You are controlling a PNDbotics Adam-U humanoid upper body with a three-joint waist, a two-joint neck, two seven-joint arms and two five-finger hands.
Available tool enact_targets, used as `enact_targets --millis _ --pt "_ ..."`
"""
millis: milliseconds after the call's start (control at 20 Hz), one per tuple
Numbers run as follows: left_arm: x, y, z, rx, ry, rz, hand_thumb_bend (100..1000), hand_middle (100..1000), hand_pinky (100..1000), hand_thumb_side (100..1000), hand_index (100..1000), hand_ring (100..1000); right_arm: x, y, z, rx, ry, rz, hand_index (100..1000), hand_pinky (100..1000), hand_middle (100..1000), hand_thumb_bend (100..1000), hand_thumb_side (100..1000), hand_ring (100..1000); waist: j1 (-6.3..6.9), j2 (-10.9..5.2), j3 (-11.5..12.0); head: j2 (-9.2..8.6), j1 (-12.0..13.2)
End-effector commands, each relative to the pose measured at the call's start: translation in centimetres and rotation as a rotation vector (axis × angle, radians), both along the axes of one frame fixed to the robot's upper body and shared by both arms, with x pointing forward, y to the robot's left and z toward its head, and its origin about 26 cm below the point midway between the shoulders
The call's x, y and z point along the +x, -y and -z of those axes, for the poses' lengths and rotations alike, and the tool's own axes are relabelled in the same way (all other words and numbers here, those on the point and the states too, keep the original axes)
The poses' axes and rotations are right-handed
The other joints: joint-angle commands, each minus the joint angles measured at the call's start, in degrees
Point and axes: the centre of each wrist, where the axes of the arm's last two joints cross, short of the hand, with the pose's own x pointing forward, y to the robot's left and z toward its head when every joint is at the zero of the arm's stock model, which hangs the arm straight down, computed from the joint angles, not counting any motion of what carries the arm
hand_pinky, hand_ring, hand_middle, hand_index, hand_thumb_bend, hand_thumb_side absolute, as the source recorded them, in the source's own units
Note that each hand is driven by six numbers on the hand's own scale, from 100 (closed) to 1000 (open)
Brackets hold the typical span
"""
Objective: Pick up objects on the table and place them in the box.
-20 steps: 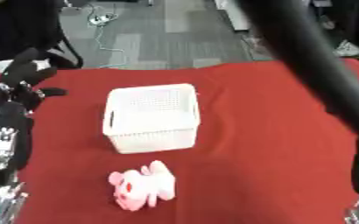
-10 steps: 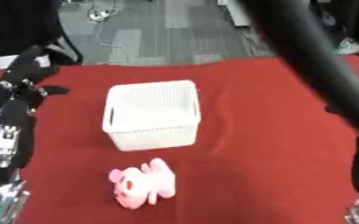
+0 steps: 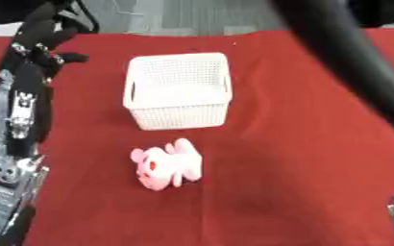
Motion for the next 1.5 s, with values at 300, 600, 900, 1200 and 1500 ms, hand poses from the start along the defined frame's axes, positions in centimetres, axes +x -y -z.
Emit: enact_targets --millis 300,600,900,1200,1500 --pt "-0.23 -0.09 -0.58 0.014 0.023 -0.009 100 930 655 799 869 851 -0.23 0.01 -0.53 -0.004 0.016 -0.003 854 634 820 100 715 799 0.03 -0.58 0.1 0.93 2.3" --pt "-0.24 -0.09 -0.56 0.014 0.023 -0.012 100 930 652 799 869 851 -0.24 0.03 -0.49 -0.003 0.014 -0.002 853 634 820 100 714 799 0.04 -0.68 0.2 0.94 2.3" --pt "-0.24 -0.1 -0.56 0.013 0.022 -0.015 100 923 613 802 860 839 -0.25 0.03 -0.48 -0.004 0.014 -0.002 853 634 821 100 714 799 0.07 -0.64 0.2 0.94 2.0" --pt "-0.23 -0.1 -0.58 0.014 0.024 -0.019 100 912 560 832 893 791 -0.26 0.05 -0.47 -0.004 0.012 -0.001 853 634 821 100 714 800 0.06 -0.76 0.2 0.94 1.9" --pt "-0.24 -0.07 -0.57 0.016 0.021 -0.025 100 904 522 842 899 754 -0.26 0.04 -0.46 -0.006 0.01 -0.002 854 634 821 100 713 800 0.06 -0.69 0.1 0.94 1.8"
